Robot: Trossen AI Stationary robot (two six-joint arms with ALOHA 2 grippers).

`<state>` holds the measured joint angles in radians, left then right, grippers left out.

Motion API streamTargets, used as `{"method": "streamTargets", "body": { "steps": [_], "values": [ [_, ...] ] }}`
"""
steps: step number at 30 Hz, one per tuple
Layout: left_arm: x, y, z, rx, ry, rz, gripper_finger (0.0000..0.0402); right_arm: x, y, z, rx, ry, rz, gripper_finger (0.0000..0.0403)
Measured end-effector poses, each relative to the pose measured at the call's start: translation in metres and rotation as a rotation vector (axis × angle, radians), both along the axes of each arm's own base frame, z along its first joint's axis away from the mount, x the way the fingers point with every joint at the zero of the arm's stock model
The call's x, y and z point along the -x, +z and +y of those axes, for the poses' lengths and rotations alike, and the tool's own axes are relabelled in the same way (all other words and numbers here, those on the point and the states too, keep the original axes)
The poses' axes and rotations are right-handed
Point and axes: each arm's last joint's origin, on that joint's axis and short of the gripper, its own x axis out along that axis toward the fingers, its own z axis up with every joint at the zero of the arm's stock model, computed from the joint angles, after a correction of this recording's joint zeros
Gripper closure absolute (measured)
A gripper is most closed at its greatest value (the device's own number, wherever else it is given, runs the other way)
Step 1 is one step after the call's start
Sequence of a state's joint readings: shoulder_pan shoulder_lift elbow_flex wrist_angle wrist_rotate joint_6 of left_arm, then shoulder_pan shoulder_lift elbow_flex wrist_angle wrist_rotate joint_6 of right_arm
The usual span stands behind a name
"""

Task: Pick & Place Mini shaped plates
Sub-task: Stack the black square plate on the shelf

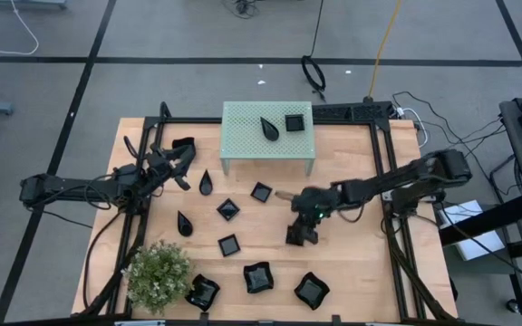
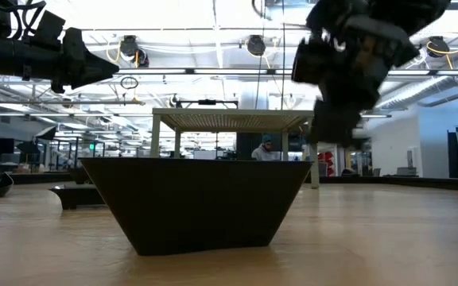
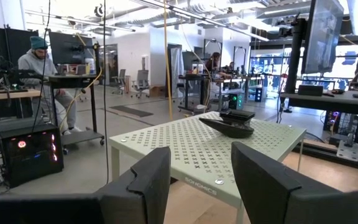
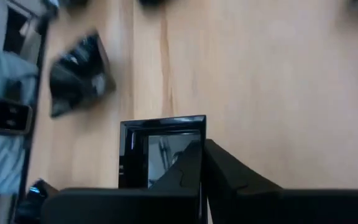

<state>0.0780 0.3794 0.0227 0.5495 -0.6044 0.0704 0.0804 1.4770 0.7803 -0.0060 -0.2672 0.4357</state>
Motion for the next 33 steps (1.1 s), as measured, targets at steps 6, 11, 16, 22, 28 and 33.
{"method": "streamTargets", "body": {
  "steps": [6,11,16,22,28,33],
  "values": [
    [0.000,0.000,0.000,0.000,0.000,-0.001,0.0229,0.020,0.051,-0.047,0.121,-0.257,-0.190,0.0402],
    [0.000,0.000,0.000,0.000,0.000,0.000,0.0229,0.020,0.085,-0.099,0.230,-0.541,-0.265,0.0402],
    [0.000,0.000,0.000,0.000,0.000,0.000,0.0229,0.011,0.124,-0.157,0.284,-0.716,-0.300,0.0402],
    [0.000,0.000,0.000,0.000,0.000,-0.001,0.0229,0.015,0.140,-0.211,0.199,-0.936,-0.193,0.0403],
    [0.000,0.000,0.000,0.000,0.000,0.000,0.0229,0.015,0.125,-0.234,0.055,-1.035,-0.167,0.0403],
    [0.000,0.000,0.000,0.000,0.001,0.000,0.0229,0.012,0.122,-0.236,0.054,-1.038,-0.168,0.0403]
  ]
}}
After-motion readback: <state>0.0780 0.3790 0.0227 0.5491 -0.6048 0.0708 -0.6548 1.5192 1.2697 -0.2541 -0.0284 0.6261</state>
